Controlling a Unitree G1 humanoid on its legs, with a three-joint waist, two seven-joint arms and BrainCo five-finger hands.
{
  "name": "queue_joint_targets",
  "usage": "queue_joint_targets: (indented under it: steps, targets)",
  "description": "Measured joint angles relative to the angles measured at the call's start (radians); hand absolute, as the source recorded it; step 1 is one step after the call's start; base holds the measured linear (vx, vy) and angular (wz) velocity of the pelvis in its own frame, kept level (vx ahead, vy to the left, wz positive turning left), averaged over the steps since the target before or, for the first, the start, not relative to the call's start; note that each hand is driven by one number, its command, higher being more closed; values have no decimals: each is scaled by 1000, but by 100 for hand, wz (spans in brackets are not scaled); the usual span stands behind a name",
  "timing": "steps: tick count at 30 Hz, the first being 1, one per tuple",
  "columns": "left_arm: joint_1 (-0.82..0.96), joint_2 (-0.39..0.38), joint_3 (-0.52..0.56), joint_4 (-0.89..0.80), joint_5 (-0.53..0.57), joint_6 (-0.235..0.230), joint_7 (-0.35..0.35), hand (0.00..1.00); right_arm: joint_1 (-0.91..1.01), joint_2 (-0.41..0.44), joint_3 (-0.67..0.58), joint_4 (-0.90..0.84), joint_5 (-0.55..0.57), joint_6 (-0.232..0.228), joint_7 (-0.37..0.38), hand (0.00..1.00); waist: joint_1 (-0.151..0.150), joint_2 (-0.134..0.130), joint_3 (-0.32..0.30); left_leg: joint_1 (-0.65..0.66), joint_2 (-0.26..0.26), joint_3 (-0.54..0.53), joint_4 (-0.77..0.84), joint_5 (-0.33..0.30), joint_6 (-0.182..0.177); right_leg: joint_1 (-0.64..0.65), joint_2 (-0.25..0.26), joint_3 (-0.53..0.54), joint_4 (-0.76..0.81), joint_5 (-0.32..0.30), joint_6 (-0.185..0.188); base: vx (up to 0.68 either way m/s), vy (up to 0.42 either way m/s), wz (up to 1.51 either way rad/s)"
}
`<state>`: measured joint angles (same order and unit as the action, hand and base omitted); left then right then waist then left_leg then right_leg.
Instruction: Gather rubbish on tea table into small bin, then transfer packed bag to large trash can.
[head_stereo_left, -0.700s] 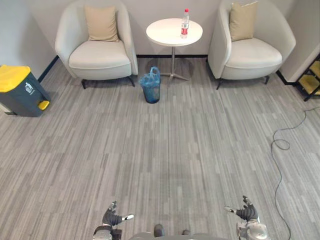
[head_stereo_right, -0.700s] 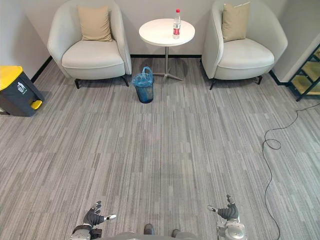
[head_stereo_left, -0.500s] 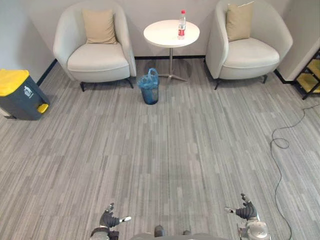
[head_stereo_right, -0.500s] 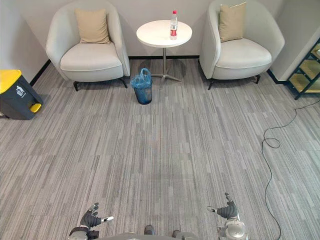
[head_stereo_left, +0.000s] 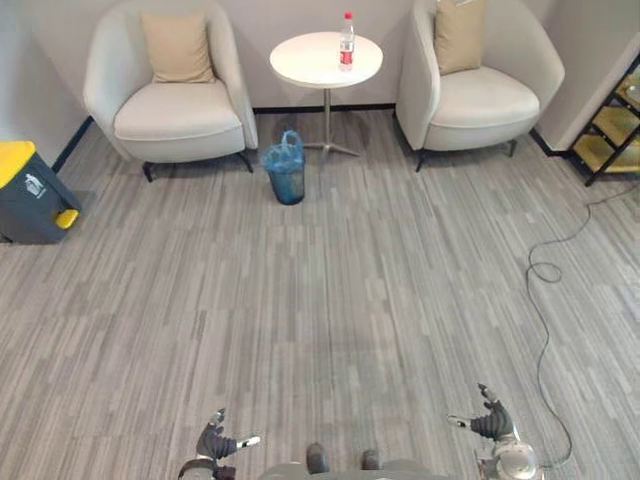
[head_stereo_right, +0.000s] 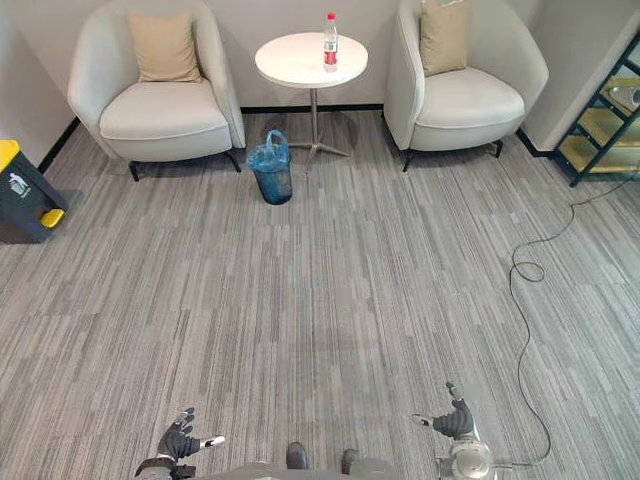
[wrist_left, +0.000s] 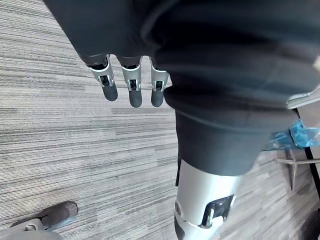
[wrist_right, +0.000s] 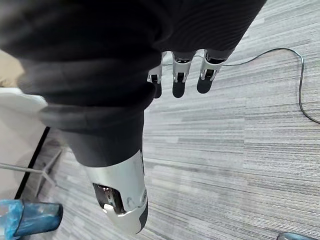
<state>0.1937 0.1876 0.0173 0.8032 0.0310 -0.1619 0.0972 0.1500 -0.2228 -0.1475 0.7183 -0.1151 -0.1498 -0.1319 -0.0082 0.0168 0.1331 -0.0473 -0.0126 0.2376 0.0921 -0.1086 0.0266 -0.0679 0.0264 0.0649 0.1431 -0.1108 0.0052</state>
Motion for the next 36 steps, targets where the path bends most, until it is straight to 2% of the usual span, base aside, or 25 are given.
queue_joint_targets:
  steps: [2,4,6,7,8,11,13,15,16,17,18,19,20,21,22,23,25,27,29,31,32,33,34,35,36]
  targets:
    - [-1,-11,17,-19,-2,0,7,0,-20,0,-1,-5,12,1,-1,0,4,5,6,-37,8,21,43,-26,10,-34,5,24,33,-13,12,101,20,-38]
    - [-16,-17,17,-29,-3,1,15,0,-22,0,-3,-30,37,2,-2,0,-1,10,25,-63,6,26,98,-66,18,-76,0,28,118,-63,23,122,33,-8]
    - [-25,-17,17,-50,-3,1,14,0,-20,1,-3,-37,44,3,-2,0,-3,8,41,-62,-2,25,142,-106,21,-105,-13,19,228,-124,45,142,33,5]
    - [-31,-17,15,-59,-3,1,15,0,-21,1,-3,-39,45,3,-3,0,-4,12,45,-58,-4,20,153,-124,33,-142,-17,9,326,-146,74,152,8,11]
    - [-56,-12,14,-59,-3,3,16,0,-33,4,-1,-39,45,4,-5,0,-6,12,70,-30,-6,12,152,-141,44,-198,-33,-40,457,-177,84,137,2,8]
    - [-80,-5,13,-60,-14,4,21,0,-55,5,8,-39,46,4,-7,0,-6,14,97,16,0,12,139,-174,30,-290,-65,-135,458,-198,73,185,1,-6]
    - [-95,-8,10,-59,-31,4,36,0,-79,4,9,-37,46,4,-24,0,-19,28,121,51,27,12,115,-187,17,-352,-62,-190,354,-173,71,306,-43,3]
    - [-108,-7,6,-55,-40,4,40,0,-83,4,9,-37,48,4,-42,0,-39,28,138,124,47,-6,55,-196,-27,-393,-62,-226,184,-3,49,571,-127,23]
    - [-107,-7,-1,-55,-40,4,41,0,-78,4,9,-37,48,4,-44,0,-47,29,138,141,54,-18,43,-200,-42,-395,-62,-230,179,44,36,554,-146,42]
    - [-111,-8,-10,-55,-39,3,40,0,-71,4,9,-38,47,4,-45,0,-61,29,137,153,66,-37,45,-207,-57,-393,-59,-238,205,92,-12,594,-217,41]
    - [-125,-14,-12,-53,-39,3,38,0,-72,7,8,-40,47,5,-45,0,-63,29,135,142,81,-51,79,-194,-92,-412,-64,-255,289,35,-70,589,-241,37]
    - [-132,-27,-15,-51,-39,3,39,0,-76,8,8,-43,47,5,-47,0,-64,30,136,117,96,-58,181,-179,-117,-401,-64,-258,333,-25,-85,585,-256,16]
    - [-132,-34,-15,-51,-39,3,39,0,-77,10,9,-44,47,5,-47,0,-63,33,139,95,111,-59,269,-170,-131,-375,-59,-263,336,-47,-93,626,-260,17]
    - [-129,-51,-12,-47,-39,3,39,0,-76,18,11,-46,48,5,-47,0,-61,42,145,19,161,-63,528,-115,-133,-288,-39,-271,301,-73,-106,760,-293,2]
    - [-113,-60,-11,-47,-39,2,39,0,-74,29,29,-50,49,4,-49,0,-54,43,147,-46,213,-63,767,-121,-123,-181,-7,-266,248,-84,-117,749,-265,-4]
    - [-103,-66,-12,-47,-39,3,38,0,-71,34,48,-67,62,0,-52,0,-46,37,150,-82,236,-61,892,-125,-119,-99,7,-253,208,-89,-124,463,-144,-20]
    - [-101,-84,-12,-53,-40,3,39,0,-71,49,46,-110,77,-7,-69,0,-14,19,154,-189,244,-28,987,-142,-96,45,6,-222,112,-99,-130,520,-102,-28]
    - [-101,-97,-13,-62,-40,1,39,0,-75,47,45,-121,79,-16,-72,0,7,17,153,-283,237,-6,943,-151,-81,113,-1,-195,47,-111,-119,532,-22,-36]
    - [-97,-104,-15,-63,-40,1,40,0,-89,45,43,-104,87,-17,-72,0,29,12,156,-396,188,9,748,-148,-78,194,-26,-179,-16,-138,-97,499,69,-29]
    - [-101,-113,-14,-66,-50,-1,42,0,-89,41,32,-80,87,-17,-80,0,47,6,158,-429,107,-19,443,-98,-110,260,-52,-166,-61,-156,-80,554,150,-38]
    - [-90,-118,-15,-65,-58,-1,46,0,-93,26,27,-32,87,-13,-83,0,72,34,136,-430,88,-57,210,-22,-103,300,-44,-135,-96,-175,-66,585,214,-70]
    - [-82,-118,-14,-62,-59,-1,53,0,-94,21,28,-24,87,-8,-83,0,80,42,131,-434,84,-69,197,4,-78,322,-43,-118,-96,-201,-49,729,289,-77]
    - [-77,-116,-3,-45,-62,0,60,0,-97,24,28,-6,86,2,-82,0,80,28,110,-447,44,-92,264,99,-1,347,-72,-107,-73,-240,-13,665,261,-20]
    - [-80,-118,-3,-31,-60,1,62,0,-86,22,22,18,86,4,-82,0,70,4,81,-460,10,-95,305,100,37,309,-107,-111,33,-251,6,683,241,7]
    - [-85,-116,-5,-26,-60,0,62,0,-79,23,17,32,86,3,-82,0,72,-9,74,-448,-4,-89,311,73,44,278,-126,-110,126,-252,10,714,219,34]
